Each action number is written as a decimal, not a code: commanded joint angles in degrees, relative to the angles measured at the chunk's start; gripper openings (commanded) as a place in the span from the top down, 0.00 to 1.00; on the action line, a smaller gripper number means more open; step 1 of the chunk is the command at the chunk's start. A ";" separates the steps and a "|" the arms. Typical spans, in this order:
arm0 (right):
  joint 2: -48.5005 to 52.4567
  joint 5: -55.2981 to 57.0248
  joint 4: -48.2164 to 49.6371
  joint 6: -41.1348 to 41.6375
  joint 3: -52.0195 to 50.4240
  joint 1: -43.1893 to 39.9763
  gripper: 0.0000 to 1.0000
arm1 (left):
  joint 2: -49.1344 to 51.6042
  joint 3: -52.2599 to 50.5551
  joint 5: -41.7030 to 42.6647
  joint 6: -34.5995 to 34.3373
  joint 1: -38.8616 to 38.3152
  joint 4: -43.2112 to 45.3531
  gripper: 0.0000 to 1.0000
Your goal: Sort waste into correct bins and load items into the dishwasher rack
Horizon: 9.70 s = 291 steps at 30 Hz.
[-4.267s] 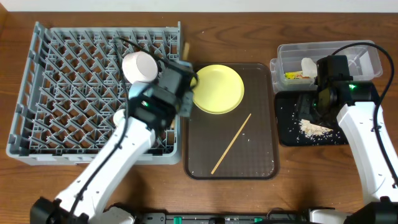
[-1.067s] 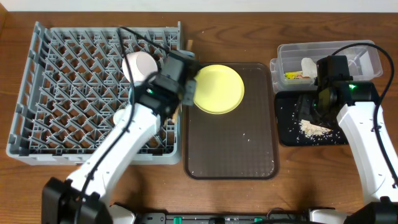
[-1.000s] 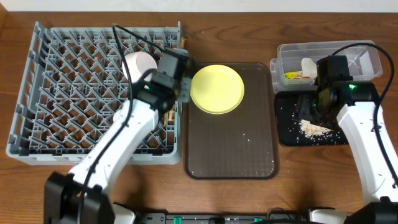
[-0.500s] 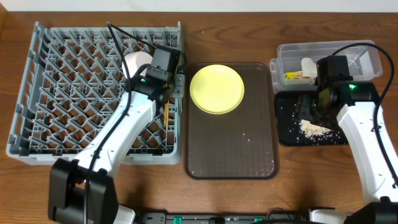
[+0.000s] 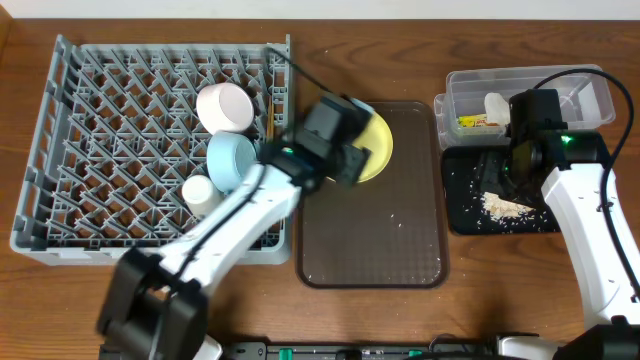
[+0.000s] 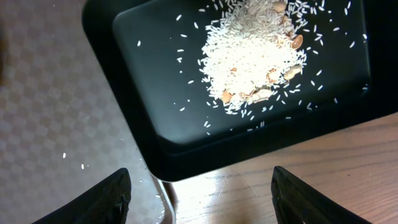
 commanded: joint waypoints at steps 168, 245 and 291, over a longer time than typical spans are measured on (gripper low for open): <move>-44.11 -5.57 20.52 -14.67 -25.94 3.08 0.01 | -71.23 -21.11 -3.80 -12.02 37.73 -34.36 0.11; -83.58 -5.01 61.05 -14.64 -70.14 4.81 0.01 | -72.00 -21.57 -4.02 -11.65 37.66 -34.42 0.00; -83.58 -5.01 61.05 -14.67 -70.14 4.81 0.01 | -96.80 -70.47 -5.31 -3.87 37.55 18.32 0.00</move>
